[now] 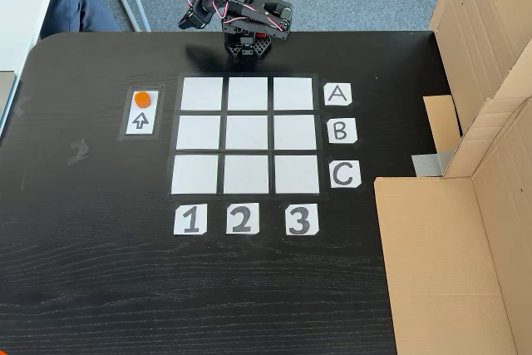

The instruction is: Pick up the round, orange token and place it in the grid on square A1.

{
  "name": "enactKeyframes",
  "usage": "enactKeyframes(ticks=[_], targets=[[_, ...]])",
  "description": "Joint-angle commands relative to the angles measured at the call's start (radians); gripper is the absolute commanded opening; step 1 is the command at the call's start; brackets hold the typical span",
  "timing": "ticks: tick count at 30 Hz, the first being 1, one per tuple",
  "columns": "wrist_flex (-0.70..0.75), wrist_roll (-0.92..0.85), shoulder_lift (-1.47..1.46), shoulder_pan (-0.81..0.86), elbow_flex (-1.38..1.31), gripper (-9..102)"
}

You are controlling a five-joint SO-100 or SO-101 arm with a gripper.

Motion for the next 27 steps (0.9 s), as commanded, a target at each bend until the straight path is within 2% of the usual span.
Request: enactKeyframes(ticks=[1,16,21,27], targets=[[-0.063,-0.031,-0.238,0.057,-0.137,8],[-0.049,-0.031,-0.316,0.058,-0.206,10],[-0.025,-0.032,-0.449,0.051,-0.331,10],[0.087,-0.034,-0.634,0.043,-0.529,14]])
